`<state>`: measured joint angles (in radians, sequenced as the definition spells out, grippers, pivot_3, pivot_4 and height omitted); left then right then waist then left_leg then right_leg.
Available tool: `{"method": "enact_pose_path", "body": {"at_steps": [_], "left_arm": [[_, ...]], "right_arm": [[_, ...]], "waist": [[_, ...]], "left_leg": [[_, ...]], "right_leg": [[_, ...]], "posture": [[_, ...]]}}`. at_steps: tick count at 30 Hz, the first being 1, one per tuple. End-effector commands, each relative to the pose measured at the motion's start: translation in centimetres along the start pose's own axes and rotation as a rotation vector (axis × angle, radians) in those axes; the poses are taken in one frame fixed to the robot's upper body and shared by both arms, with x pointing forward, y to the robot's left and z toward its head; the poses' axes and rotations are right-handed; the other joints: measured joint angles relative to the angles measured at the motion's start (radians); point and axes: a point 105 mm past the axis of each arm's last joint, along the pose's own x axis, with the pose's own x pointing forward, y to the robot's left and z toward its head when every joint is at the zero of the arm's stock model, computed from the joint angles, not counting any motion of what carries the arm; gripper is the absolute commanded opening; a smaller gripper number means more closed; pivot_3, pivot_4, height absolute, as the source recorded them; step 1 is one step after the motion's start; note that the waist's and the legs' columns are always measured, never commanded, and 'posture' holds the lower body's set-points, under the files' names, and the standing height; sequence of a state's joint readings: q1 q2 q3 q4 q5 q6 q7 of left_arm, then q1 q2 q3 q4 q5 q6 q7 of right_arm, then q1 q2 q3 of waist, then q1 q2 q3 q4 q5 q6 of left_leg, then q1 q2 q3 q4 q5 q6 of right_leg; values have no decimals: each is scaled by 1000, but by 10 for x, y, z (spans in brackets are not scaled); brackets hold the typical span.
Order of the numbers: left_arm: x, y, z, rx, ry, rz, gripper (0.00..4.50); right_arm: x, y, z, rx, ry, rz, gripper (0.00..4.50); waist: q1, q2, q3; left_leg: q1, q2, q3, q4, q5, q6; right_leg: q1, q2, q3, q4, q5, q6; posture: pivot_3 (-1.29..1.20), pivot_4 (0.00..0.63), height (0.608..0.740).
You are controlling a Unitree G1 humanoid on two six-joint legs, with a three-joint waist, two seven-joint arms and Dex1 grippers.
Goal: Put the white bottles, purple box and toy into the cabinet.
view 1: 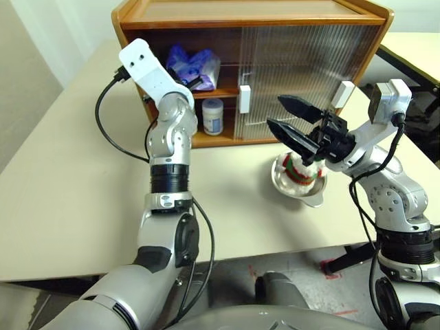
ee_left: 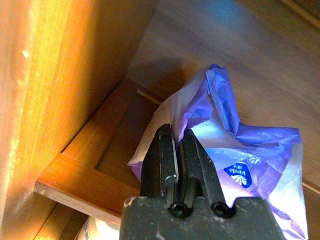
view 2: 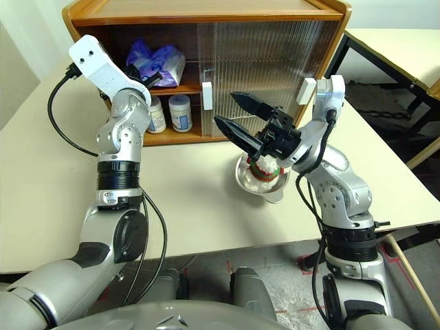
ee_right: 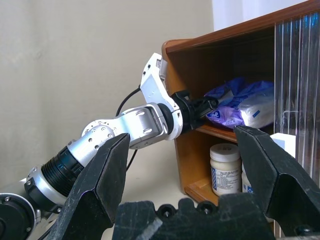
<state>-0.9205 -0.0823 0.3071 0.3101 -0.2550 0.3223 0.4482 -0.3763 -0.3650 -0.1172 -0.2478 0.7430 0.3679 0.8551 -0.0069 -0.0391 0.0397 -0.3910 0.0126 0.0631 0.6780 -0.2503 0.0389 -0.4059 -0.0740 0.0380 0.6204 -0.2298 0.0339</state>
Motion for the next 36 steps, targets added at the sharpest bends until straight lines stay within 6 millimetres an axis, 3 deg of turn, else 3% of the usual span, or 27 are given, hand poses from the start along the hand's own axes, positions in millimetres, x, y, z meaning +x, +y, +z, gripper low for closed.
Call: {"method": "enact_pose_path", "body": {"at_steps": [1, 2, 5, 15, 26, 31, 33, 36], "left_arm": [[1, -8, -4, -10, 1, 16, 45], [1, -9, -4, -12, 1, 16, 45], [1, -15, -5, -4, 5, -14, 673], [-11, -36, 11, 25, -75, -197, 4491], [-34, -43, 35, 137, -198, -356, 4491], [-44, -46, 13, 257, -106, -468, 4491], [-48, -46, 3, 296, -68, -504, 4124], [-51, -42, -10, 345, -31, -513, 3165]], "right_arm": [[1, 2, 2, -18, -2, 5, 4500], [1, 2, 2, -17, -2, 5, 4500], [1, 2, 2, -16, -2, 4, 4500], [1, 2, 1, -13, -1, 8, 4500], [2, 1, -1, -6, 3, 19, 4500], [4, 1, 0, -9, 1, 24, 4500], [4, 1, -1, -9, 1, 25, 4500], [4, 2, -1, -9, 0, 26, 4500]], "waist": [[1, 0, 0], [0, 0, 0], [0, 0, 0], [0, 0, 0], [0, 0, 0], [0, 0, 0], [1, 0, 0], [0, 0, 0]], "left_leg": [[0, 0, 0, 0, 0, 0], [0, 0, 0, 0, 0, 0], [0, 0, 0, 0, 0, 0], [0, 0, 0, 0, 0, 0], [0, 1, 0, 0, 0, 0], [1, 1, 0, 0, 0, 0], [1, 1, 0, 0, 0, 0], [1, 1, 0, 0, 0, 0]], "right_leg": [[0, 0, 0, 0, 0, 0], [0, 0, 0, 0, 0, 0], [0, 1, 1, 0, 0, 0], [0, 2, 1, 0, 0, 0], [0, 4, 3, 0, 0, -1], [0, 4, 3, 0, 0, -1], [0, 3, 3, 0, 0, -1], [0, 4, 3, 0, 0, -1]], "posture": [[10, 0, 740], [10, 0, 740], [10, 0, 740], [16, 0, 740], [36, 0, 740], [38, 0, 740], [37, 0, 740], [31, 0, 740]]}}
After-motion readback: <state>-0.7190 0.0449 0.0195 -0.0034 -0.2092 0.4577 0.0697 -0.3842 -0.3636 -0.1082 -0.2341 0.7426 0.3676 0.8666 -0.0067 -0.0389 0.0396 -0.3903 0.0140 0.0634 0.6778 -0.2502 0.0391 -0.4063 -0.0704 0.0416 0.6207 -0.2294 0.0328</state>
